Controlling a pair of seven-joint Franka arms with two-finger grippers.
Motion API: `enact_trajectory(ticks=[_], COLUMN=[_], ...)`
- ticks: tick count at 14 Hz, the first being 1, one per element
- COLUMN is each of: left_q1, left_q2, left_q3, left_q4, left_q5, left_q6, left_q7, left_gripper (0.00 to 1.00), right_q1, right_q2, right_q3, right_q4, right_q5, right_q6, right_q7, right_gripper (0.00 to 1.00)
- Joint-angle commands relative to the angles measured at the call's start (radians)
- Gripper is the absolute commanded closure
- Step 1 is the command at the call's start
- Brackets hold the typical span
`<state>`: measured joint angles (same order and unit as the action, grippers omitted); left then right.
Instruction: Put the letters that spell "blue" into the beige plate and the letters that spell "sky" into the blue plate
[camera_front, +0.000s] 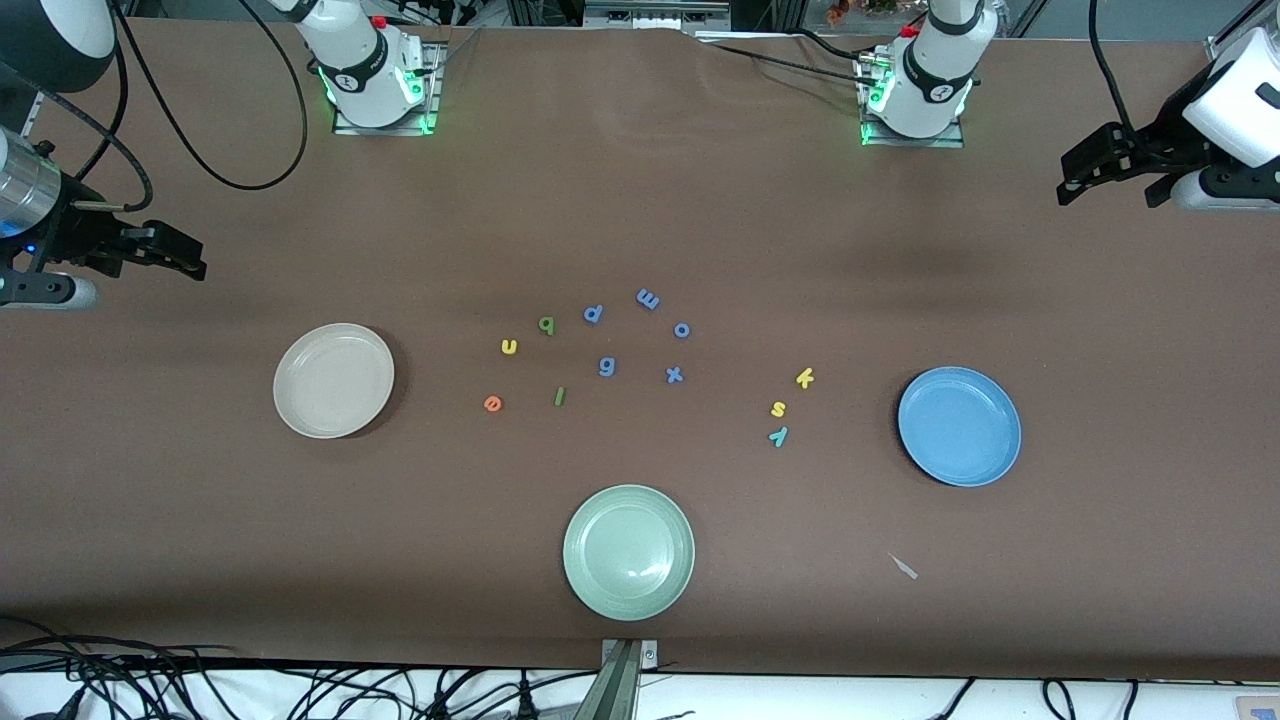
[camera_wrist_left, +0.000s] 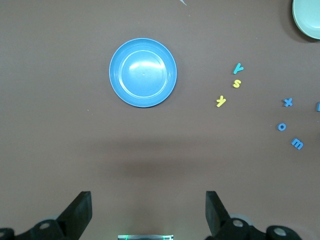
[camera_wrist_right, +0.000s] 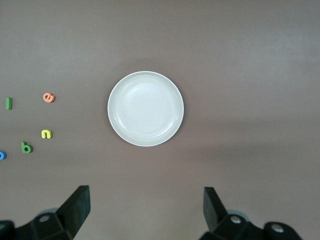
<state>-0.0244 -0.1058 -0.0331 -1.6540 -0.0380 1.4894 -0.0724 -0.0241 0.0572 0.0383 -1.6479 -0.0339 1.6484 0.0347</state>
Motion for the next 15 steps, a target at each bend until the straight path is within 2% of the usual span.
enact_trajectory(ticks=[1,7,15], left_q1=[0.006,0.038,0.037], left_q2=[0.012,0.021,0.026], left_q3=[0.001,0.001,-0.002], left_q4=[0.023,0.023,0.023], left_q5=[-0.016,-0.045,-0.026], left_q6=[-0.003,-0.003,-0.003], left_q7=[0.003,0.003,0.003], left_gripper=[0.00,0.00,0.00], right_q1=[-0.010,-0.010,-0.010], right_q2=[-0.008,-0.007,-0.007], right_q3=[0.003,0.002,0.002], right_q4=[-0.003,-0.003,-0.001], right_q5=[0.019,0.019,0.020], right_q6=[0.002,0.002,0.002], right_q7=[-0.006,-0.013,-0.016], right_gripper=[0.00,0.00,0.00])
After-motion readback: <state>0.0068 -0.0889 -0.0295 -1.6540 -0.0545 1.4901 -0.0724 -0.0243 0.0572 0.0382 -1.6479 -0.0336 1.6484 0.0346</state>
